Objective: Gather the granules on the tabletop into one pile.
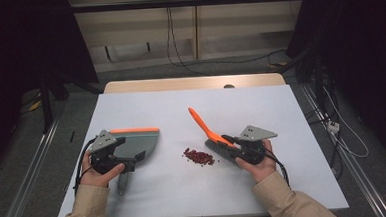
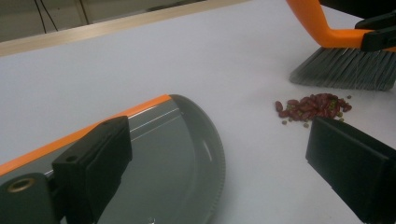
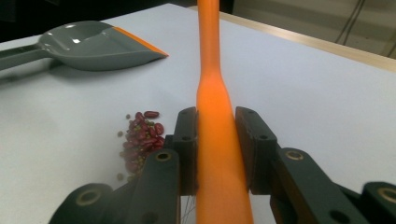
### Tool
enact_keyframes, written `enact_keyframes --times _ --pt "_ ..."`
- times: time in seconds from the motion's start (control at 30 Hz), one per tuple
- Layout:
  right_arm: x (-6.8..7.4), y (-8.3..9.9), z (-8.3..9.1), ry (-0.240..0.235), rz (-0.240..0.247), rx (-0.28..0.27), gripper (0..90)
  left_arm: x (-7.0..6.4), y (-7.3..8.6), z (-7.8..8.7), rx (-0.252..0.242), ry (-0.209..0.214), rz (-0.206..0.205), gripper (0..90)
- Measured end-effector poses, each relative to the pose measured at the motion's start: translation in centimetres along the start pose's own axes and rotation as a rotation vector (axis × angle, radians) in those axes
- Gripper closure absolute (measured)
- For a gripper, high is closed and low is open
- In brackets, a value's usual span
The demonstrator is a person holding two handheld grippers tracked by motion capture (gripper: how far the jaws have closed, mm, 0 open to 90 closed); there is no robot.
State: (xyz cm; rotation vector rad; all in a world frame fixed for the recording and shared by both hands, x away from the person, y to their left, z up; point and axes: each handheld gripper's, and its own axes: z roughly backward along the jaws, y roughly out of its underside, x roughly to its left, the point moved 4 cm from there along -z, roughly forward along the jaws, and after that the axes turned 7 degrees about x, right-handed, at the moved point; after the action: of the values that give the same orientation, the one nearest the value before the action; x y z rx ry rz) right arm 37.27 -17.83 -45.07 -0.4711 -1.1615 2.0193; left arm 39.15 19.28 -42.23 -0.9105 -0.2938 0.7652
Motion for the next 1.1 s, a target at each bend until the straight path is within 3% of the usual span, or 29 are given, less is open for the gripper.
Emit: enact_keyframes --times 0.13,0.3,0.43,0.6,0.73,0.93,1.1 --pt "0.0 -0.3 0.1 0.016 -0.016 0.052 71.1 0.0 0.0 0.0 -0.004 0.001 0.001 6.9" --pt "0.0 -1.2 0.0 -0.005 -0.043 0.146 64.7 0.1 0.0 -0.1 -0.002 0.003 0.003 6.9" --pt "0.0 -2.0 -0.4 0.014 -0.041 0.239 66.3 0.1 0.0 -0.1 -0.008 0.008 0.010 6.9" --pt "0.0 -2.6 -0.9 0.047 -0.043 0.302 71.4 0.1 -0.1 0.1 -0.012 0.009 0.008 6.9" --pt "0.4 -2.6 -0.9 0.056 -0.062 0.306 71.8 0.2 -0.2 0.2 -0.015 0.006 0.009 6.9" --pt "1.0 -2.3 -1.4 0.104 -0.096 0.227 71.9 0.2 -0.3 0.4 -0.026 0.003 0.004 6.9" --pt "1.5 -2.5 -2.2 0.112 -0.137 0.179 71.9 0.1 -0.3 0.3 -0.022 0.005 0.008 6.9"
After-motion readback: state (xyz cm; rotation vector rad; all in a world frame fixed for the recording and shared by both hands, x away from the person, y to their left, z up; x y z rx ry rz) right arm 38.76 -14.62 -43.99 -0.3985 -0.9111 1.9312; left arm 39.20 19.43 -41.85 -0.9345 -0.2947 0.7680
